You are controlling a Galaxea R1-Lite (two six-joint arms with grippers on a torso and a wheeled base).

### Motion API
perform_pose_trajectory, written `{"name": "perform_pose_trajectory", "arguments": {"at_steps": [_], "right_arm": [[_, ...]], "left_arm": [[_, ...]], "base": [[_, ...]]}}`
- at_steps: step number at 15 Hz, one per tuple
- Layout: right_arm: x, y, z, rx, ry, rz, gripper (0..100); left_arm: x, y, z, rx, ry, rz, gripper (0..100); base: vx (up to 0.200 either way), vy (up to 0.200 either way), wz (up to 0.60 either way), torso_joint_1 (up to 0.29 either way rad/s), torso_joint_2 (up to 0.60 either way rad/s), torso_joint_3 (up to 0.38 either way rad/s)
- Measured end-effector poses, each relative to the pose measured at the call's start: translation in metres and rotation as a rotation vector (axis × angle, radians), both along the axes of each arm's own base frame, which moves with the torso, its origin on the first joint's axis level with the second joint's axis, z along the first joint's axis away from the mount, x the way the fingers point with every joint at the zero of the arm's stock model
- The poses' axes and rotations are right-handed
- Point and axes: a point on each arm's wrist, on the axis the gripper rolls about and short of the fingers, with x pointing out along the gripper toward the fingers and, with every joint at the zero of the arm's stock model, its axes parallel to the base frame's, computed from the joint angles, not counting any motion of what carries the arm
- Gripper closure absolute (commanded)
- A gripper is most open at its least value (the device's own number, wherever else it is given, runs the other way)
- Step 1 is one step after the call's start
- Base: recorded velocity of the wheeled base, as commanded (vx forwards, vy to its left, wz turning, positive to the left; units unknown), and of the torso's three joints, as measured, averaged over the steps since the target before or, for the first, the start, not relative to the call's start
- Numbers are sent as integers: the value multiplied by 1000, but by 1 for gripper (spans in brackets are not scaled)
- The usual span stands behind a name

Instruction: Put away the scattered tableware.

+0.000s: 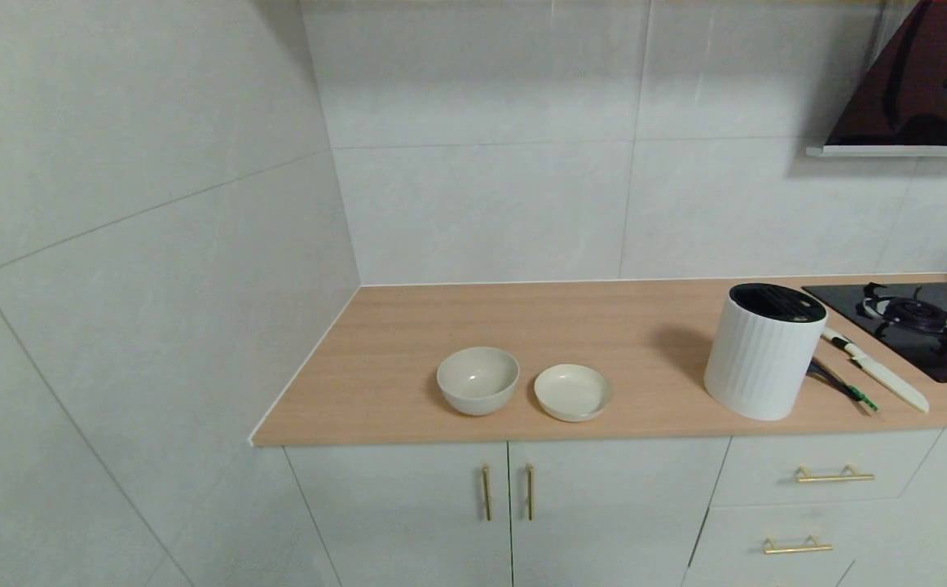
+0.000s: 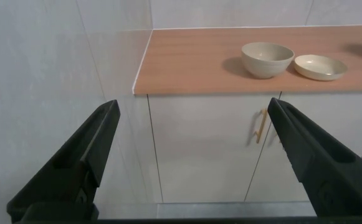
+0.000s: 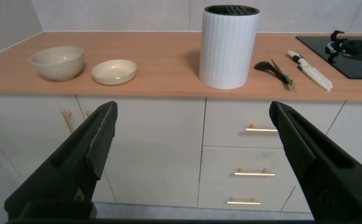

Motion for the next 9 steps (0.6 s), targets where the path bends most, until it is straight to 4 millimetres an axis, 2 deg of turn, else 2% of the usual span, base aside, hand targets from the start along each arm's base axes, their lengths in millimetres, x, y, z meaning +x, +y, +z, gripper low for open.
{"name": "perform_pose_trajectory", "arguments": {"at_steps": [9], "right_arm": [[0, 0, 0, 0, 0, 0, 0]], "left_arm": [[0, 0, 0, 0, 0, 0, 0]], "base": [[0, 0, 0, -169, 369, 197]]}}
